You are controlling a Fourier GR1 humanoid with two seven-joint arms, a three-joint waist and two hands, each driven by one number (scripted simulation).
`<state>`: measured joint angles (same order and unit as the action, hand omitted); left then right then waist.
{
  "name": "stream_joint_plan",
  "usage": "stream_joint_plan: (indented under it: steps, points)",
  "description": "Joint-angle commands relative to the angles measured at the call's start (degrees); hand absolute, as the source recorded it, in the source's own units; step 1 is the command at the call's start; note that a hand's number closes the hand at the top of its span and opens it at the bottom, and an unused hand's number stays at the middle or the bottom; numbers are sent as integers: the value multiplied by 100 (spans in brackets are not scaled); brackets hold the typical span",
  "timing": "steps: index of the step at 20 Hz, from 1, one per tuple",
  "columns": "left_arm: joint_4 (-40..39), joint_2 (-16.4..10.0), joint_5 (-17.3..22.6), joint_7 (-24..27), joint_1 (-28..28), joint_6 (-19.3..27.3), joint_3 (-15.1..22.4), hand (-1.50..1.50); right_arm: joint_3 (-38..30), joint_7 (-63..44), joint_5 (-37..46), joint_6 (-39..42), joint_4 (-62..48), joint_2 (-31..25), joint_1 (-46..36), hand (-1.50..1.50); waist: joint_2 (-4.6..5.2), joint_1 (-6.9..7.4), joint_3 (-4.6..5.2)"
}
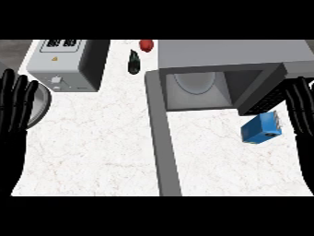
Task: Pick up the milk, place it into the microwave and close the microwave
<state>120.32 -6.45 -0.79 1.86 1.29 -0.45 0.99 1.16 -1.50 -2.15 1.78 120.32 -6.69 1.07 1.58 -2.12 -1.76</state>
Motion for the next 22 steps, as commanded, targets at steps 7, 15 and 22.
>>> stream_joint_plan:
  steps: [7,15,22]
  points:
    - [207,477,388,-670,-500,354,-126,-150,43,-669,-1534,675,49,22,-402,-150,-165,320,180]
    - [920,542,431,-807,-1286,235,14,-150,-276,-1271,-2358,935,515,-198,-105,-150,-165,217,176]
    - [1513,485,966,-713,-2150,-143,-256,-150,-529,-1115,-1546,415,158,-106,-520,-150,-164,251,177]
